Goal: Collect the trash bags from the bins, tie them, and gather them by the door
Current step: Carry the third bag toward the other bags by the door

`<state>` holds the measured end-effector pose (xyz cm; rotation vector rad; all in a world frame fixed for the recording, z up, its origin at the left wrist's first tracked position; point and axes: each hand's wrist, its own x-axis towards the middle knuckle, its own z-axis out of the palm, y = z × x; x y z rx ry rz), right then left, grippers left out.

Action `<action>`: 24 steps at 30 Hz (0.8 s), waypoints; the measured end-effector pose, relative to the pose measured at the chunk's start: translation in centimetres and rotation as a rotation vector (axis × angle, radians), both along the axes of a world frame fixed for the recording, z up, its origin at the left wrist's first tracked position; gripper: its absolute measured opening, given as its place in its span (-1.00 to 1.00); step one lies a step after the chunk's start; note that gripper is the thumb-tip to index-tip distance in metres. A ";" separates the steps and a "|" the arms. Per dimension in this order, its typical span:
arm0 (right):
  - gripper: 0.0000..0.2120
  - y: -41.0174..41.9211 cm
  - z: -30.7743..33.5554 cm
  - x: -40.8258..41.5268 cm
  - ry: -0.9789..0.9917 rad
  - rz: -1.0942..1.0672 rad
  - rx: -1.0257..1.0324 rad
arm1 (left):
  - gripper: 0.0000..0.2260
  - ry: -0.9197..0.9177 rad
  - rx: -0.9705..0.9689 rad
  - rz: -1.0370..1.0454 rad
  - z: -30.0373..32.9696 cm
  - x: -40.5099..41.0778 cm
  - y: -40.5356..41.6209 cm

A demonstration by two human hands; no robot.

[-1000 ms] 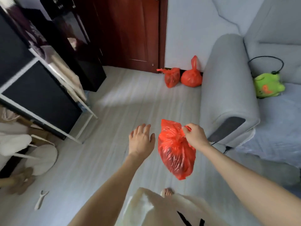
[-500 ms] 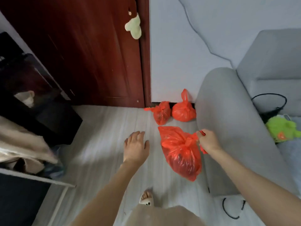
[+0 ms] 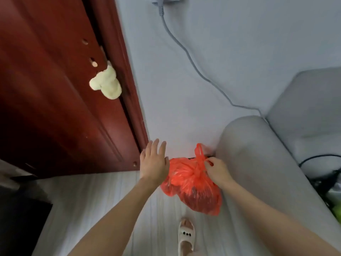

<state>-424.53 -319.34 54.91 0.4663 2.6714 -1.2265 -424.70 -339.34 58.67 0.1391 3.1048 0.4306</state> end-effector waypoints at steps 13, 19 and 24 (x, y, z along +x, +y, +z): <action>-0.61 -0.1 -23.9 -23.8 -0.316 0.151 0.135 | -0.29 0.085 -0.552 -0.229 -18.1 -29.7 2.4; -0.61 -1.0 -33.8 -26.6 -0.374 0.087 0.011 | -0.18 0.405 -0.484 -0.179 -26.7 -34.2 1.6; -0.63 -1.8 -33.4 -26.8 -0.378 0.087 -0.076 | -0.17 0.396 -0.458 -0.154 -27.8 -34.6 1.5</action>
